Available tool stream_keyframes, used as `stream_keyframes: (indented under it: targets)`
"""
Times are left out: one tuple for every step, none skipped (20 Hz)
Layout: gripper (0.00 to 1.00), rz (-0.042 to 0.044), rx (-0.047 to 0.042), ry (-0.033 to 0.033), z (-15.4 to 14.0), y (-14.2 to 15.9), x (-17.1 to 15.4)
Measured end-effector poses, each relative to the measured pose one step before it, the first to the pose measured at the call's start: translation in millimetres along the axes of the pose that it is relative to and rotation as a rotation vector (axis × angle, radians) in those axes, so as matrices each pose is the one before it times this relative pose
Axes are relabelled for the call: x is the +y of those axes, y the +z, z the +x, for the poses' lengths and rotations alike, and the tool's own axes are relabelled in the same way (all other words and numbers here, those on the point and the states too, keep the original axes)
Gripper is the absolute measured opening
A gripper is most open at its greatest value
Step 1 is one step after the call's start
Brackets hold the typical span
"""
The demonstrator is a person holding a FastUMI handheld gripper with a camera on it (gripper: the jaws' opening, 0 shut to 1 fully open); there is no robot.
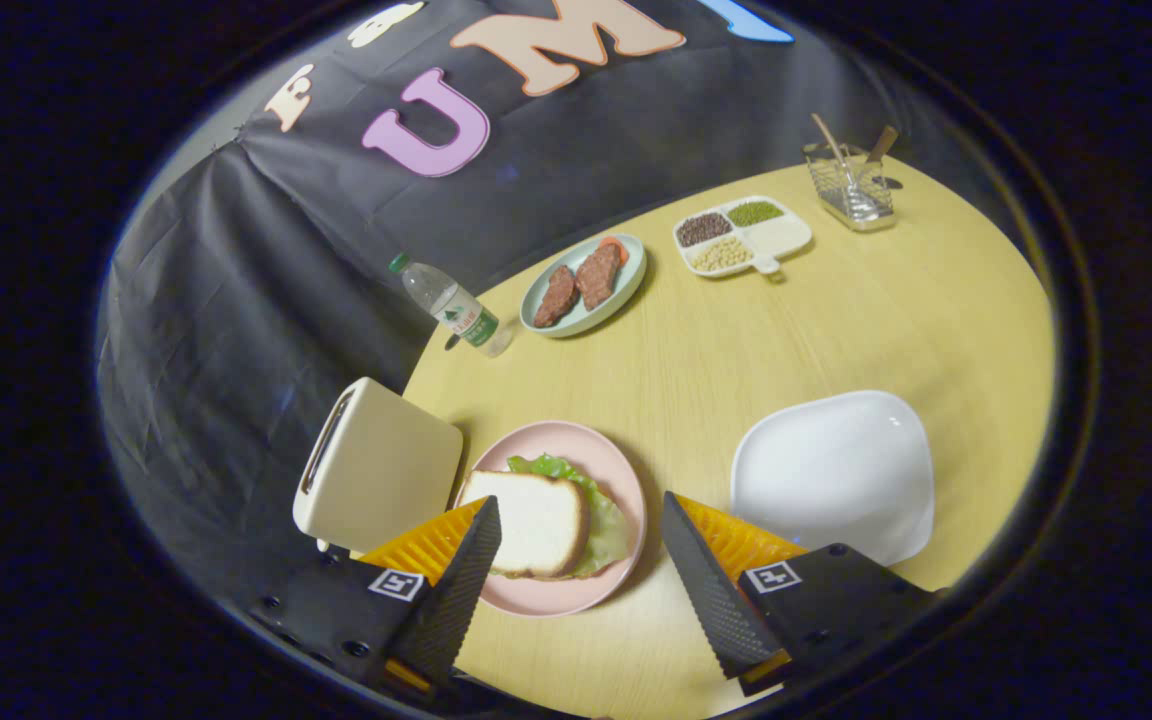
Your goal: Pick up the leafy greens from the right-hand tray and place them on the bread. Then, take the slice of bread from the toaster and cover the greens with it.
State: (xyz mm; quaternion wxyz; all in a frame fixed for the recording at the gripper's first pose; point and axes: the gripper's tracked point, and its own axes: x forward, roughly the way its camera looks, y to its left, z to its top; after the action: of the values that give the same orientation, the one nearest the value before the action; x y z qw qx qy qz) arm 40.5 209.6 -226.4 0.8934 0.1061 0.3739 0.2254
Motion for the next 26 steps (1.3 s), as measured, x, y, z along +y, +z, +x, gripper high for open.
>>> stream_keyframes:
  targets:
    - [1.00, -0.01800, -0.03562, -0.00952, -9.27, 5.26, 1.50]
    - [1.00, -0.01678, -0.04192, -0.00932, -9.18, 6.08, 1.69]
    - [1.00, -0.01343, -0.04862, -0.00893, -10.71, 9.18, 2.09]
    - [1.00, -0.01057, -0.05767, -0.00590, -11.46, 11.86, 3.40]
    - [1.00, -0.00884, -0.06462, -0.00782, -11.40, 14.36, 2.41]
    - [1.00, -0.01064, -0.06918, -0.01066, -12.14, 16.42, 1.18]
    - [1.00, -0.01369, -0.06721, -0.01429, -12.08, 17.24, 0.20]
    - [1.00, -0.01739, -0.06341, -0.01798, -12.05, 17.36, -1.16]
    - [1.00, -0.02134, -0.06082, -0.02097, -9.85, 18.95, -2.64]
    - [1.00, -0.02408, -0.06014, -0.02040, -10.38, 19.28, -2.53]
    - [1.00, -0.02610, -0.06068, -0.01889, -9.10, 20.50, -2.28]
    - [1.00, -0.03072, -0.06284, -0.01765, -9.75, 20.18, -3.60]
    - [1.00, -0.03335, -0.06405, -0.01694, -6.90, 21.23, -3.10]
    - [1.00, -0.03618, -0.05446, -0.01721, -7.23, 17.21, -3.02]
    - [1.00, -0.03749, -0.04715, -0.01372, -5.12, 16.44, -3.66]
    - [1.00, -0.03283, -0.03823, -0.01557, -4.85, 12.42, -3.82]
    - [1.00, -0.02535, -0.02845, -0.00622, -3.59, 10.16, -2.09]
    - [1.00, -0.01543, -0.02229, -0.00554, -3.85, 7.71, -0.87]
    - [1.00, -0.00701, -0.01422, -0.00745, -4.74, 5.59, -1.34]
    - [1.00, -0.00445, -0.01259, -0.00578, -4.22, 2.88, -1.30]
    - [1.00, -0.00329, -0.00659, -0.01236, -4.83, 1.54, -2.21]
    - [1.00, -0.00284, -0.00258, -0.00485, -4.55, -1.00, -1.20]
    - [1.00, -0.00279, -0.00003, -0.01144, -5.65, -0.74, -2.28]
    - [1.00, 0.00021, 0.00376, -0.00981, -5.41, -0.42, -3.35]
    - [1.00, 0.00513, 0.00305, -0.00438, -4.71, -0.87, -1.88]
    - [1.00, 0.00293, 0.00297, -0.00306, -3.02, -1.40, -2.15]
